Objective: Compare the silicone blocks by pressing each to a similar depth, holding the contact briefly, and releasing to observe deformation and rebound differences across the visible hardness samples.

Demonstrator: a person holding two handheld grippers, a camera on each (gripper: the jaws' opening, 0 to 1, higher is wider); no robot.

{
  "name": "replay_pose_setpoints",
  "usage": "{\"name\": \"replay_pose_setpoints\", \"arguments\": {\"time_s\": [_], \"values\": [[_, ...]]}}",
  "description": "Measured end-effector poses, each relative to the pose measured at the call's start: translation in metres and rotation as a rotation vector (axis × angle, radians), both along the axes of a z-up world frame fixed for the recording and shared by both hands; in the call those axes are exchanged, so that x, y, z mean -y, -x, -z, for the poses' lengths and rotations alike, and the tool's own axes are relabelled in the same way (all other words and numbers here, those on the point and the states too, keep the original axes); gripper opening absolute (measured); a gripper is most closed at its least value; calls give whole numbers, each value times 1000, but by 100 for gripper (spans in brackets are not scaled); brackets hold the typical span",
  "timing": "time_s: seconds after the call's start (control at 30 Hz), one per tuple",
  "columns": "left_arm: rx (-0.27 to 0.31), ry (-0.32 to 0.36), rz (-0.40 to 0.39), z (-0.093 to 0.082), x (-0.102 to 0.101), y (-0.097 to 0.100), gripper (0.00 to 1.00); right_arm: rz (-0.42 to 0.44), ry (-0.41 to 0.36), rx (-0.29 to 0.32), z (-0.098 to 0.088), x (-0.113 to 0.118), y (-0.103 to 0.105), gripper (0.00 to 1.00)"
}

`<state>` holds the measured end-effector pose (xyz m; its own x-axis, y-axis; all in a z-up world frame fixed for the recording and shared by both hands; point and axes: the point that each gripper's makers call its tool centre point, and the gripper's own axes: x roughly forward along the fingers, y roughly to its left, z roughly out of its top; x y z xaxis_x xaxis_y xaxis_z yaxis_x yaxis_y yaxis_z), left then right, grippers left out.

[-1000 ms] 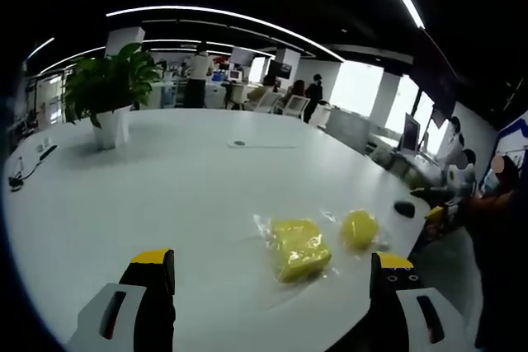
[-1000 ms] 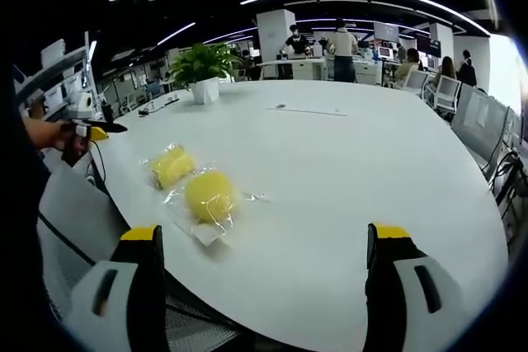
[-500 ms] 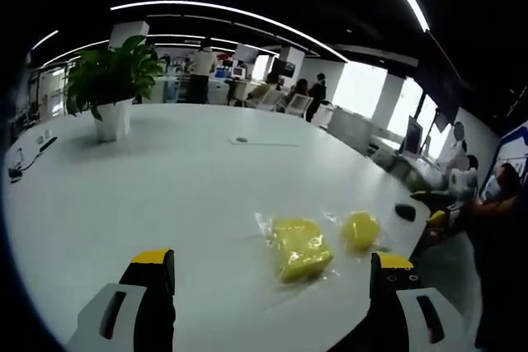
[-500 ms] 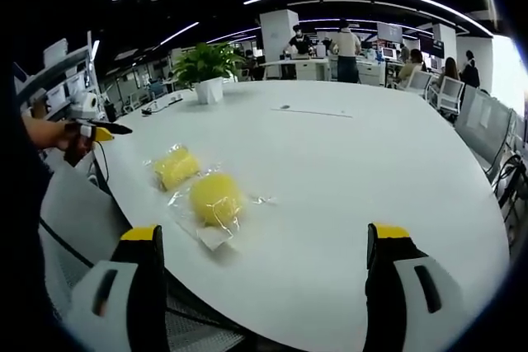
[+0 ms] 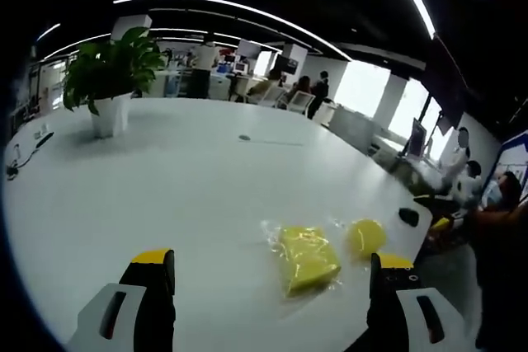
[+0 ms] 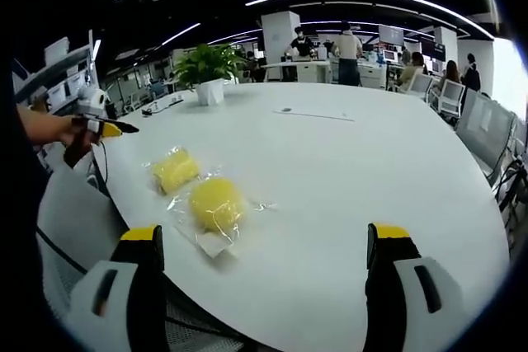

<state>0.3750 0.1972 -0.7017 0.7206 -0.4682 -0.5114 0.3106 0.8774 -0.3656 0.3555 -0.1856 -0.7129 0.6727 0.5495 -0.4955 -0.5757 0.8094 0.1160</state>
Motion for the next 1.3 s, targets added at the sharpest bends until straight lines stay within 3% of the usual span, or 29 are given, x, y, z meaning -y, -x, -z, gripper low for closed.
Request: {"name": "replay_pose_setpoints", "arguments": {"time_s": [0.07, 0.13, 0.27, 0.47, 0.57, 0.63, 0.7, 0.8, 0.83, 0.97, 1.03, 1.1, 1.2, 1.3], "values": [[-48, 100, -61, 6, -3, -7, 100, 6, -5, -2, 1, 0, 1, 96], [-41, 146, -117, 6, -10, -16, 100, 10, -4, 0, 0, 0, 1, 96], [-42, 171, -141, 5, -16, -29, 100, 18, -9, 14, -4, -2, 0, 96], [-61, 157, -104, 14, -12, -42, 100, 11, -11, 28, -9, -8, -2, 96], [-93, 244, -68, 16, 5, -42, 91, 9, -12, 29, -10, -11, -1, 96], [-90, 234, -75, 22, 8, -46, 91, 12, -16, 32, -12, -12, -1, 96], [-127, 234, -85, 35, 11, -48, 90, 15, -19, 31, -11, -13, 0, 96], [-144, 295, -120, 45, 13, -55, 86, 17, -18, 26, -9, -14, 1, 96], [-160, 333, -130, 47, 16, -56, 83, 19, -18, 24, -8, -14, 2, 96], [-156, 262, -55, 63, 25, -56, 72, 36, -22, 15, -3, -14, -1, 96], [-149, 290, -49, 62, 30, -60, 65, 27, -29, 21, -4, -15, -1, 96], [-167, 328, -61, 66, 33, -63, 62, -17, 4, 115, -10, -17, -4, 96], [-175, 354, -52, 67, 39, -64, 54, -16, 3, 59, -3, -17, -1, 96], [-195, 378, -46, 69, 44, -67, 45, -5, -6, 54, -3, -13, -2, 96]]}}
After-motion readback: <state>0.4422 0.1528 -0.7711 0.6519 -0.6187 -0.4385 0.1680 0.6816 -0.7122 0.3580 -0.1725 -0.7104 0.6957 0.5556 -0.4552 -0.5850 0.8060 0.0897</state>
